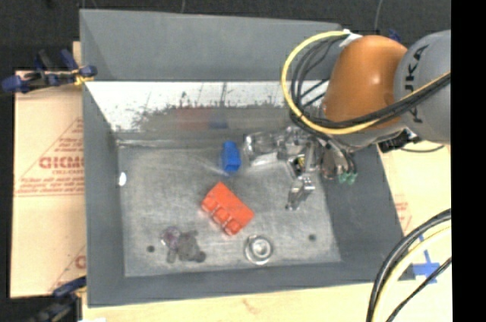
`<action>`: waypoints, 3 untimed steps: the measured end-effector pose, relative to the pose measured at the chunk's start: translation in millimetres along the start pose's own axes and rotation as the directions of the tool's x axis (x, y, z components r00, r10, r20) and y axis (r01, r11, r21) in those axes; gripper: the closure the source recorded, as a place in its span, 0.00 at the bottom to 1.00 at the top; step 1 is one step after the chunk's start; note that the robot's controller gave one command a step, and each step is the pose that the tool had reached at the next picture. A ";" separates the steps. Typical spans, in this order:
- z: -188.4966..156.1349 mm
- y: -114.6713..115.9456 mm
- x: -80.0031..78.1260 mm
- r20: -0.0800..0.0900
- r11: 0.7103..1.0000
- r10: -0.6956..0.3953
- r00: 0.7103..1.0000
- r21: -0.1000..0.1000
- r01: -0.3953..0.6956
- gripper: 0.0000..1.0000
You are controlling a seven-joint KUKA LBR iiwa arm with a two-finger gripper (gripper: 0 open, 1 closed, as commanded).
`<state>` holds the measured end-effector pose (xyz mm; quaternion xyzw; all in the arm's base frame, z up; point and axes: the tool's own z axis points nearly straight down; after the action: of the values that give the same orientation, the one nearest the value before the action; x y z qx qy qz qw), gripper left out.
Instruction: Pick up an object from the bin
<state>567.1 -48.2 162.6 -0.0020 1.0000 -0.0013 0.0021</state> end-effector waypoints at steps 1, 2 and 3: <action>23.4 38.4 -62.1 0.001 0.987 0.163 0.987 -0.005 -0.163 0.00; 54.3 57.3 -65.6 0.003 0.998 0.061 0.998 -0.004 -0.061 0.00; 46.2 83.2 -73.7 0.004 0.988 -0.155 0.988 -0.002 0.155 0.00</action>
Offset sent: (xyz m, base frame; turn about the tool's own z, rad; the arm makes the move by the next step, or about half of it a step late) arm 0.0605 0.0378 -0.0235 0.1675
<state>640.6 35.2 116.5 -0.0797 0.9968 -0.0001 0.0041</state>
